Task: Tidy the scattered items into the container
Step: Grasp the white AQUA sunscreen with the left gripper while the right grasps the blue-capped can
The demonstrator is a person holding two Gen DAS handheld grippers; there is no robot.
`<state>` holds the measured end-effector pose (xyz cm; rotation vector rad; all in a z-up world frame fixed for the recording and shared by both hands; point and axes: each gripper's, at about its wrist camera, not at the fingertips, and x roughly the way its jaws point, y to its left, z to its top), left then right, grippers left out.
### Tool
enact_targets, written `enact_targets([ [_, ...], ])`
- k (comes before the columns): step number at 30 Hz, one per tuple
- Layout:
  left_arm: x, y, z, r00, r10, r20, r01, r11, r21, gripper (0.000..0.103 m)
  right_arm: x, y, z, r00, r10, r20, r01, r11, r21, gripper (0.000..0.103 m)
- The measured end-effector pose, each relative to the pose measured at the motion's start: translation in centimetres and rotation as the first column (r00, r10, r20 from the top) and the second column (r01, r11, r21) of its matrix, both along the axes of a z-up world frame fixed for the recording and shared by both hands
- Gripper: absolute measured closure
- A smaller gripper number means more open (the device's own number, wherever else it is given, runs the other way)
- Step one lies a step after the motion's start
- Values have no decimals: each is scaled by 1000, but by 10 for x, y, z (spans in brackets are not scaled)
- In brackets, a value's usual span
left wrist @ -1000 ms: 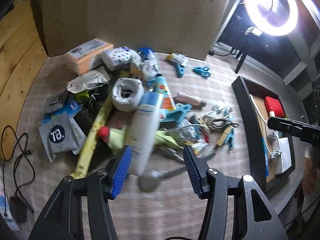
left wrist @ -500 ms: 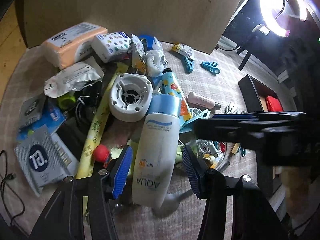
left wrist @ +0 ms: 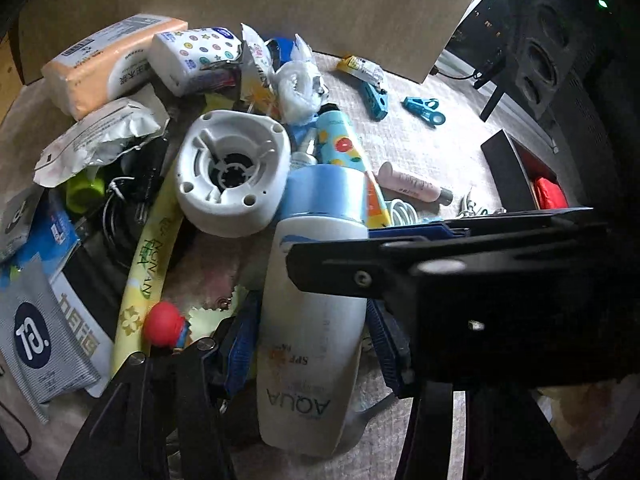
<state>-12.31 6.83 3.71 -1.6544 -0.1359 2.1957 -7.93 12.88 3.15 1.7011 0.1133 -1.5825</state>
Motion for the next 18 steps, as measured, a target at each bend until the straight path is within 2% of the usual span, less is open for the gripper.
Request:
enact_targets([
  [3,0,-1,0,1000,13,1,-13,1000,22,58,-2,-1,-1,1000,-14,1,14,1000,-8,64],
  [13,9,7,13,999,33,-27,-32,999,36,58,-4,10,5,998,-33,51,37,997,-74,71],
  [18,11,13,23,998,40,-46,-37,998,50,59,1,13,20,1000,-21,3,21,996,-81,71],
])
